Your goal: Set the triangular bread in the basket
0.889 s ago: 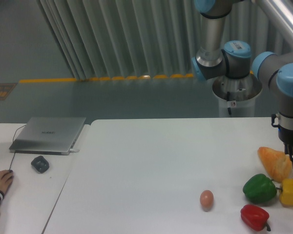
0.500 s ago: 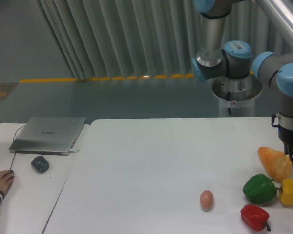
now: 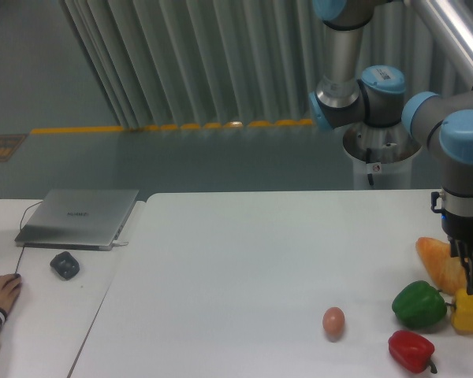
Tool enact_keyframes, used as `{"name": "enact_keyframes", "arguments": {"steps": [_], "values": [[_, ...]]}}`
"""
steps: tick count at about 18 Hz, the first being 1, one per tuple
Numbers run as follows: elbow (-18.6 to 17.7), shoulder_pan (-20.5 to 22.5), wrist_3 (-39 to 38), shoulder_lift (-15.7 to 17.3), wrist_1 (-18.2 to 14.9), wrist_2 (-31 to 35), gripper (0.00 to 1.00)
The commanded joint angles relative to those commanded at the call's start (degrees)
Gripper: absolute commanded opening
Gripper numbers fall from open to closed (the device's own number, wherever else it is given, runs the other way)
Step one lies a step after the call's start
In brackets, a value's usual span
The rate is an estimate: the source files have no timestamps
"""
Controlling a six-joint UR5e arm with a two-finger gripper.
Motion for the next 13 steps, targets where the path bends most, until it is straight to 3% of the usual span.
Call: {"name": "enact_keyframes", "arguments": {"steps": [10, 13], "values": [[0.53, -0.17, -6.94, -0.09, 0.18, -0.96, 1.0], [0.7, 0.35, -13.34, -0.26, 0.26, -5.43, 1.0]]}}
